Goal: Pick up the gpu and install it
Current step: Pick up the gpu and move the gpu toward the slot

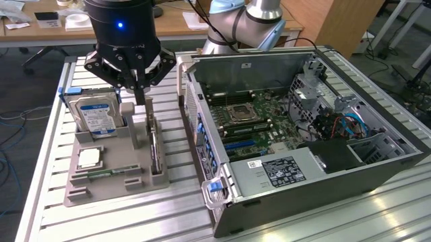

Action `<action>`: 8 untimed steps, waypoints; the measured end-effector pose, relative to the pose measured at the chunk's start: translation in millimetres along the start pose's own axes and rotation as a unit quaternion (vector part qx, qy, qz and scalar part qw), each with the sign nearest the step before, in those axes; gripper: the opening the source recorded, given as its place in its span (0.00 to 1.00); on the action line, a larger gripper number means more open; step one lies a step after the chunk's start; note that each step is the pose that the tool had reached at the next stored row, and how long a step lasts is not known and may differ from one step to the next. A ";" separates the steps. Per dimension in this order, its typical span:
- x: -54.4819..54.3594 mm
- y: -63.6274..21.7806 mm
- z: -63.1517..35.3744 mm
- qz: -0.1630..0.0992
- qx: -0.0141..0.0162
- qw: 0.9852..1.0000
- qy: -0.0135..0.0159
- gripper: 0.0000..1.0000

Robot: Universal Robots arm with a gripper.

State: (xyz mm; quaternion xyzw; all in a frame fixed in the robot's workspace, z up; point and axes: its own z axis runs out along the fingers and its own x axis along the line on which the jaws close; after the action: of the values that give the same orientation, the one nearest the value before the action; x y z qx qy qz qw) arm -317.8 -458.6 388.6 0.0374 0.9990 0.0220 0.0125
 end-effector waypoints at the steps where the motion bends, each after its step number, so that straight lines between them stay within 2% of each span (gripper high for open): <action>1: 0.0 0.0 0.0 0.000 0.000 1.000 0.000 0.11; 7: 0.0 0.0 0.0 0.000 0.000 1.000 0.000 0.11; 8: 0.0 0.0 0.0 0.000 0.000 1.000 0.000 0.17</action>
State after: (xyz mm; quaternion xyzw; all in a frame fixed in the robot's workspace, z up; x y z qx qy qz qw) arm -317.8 -458.6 388.6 0.0374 0.9990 0.0220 0.0125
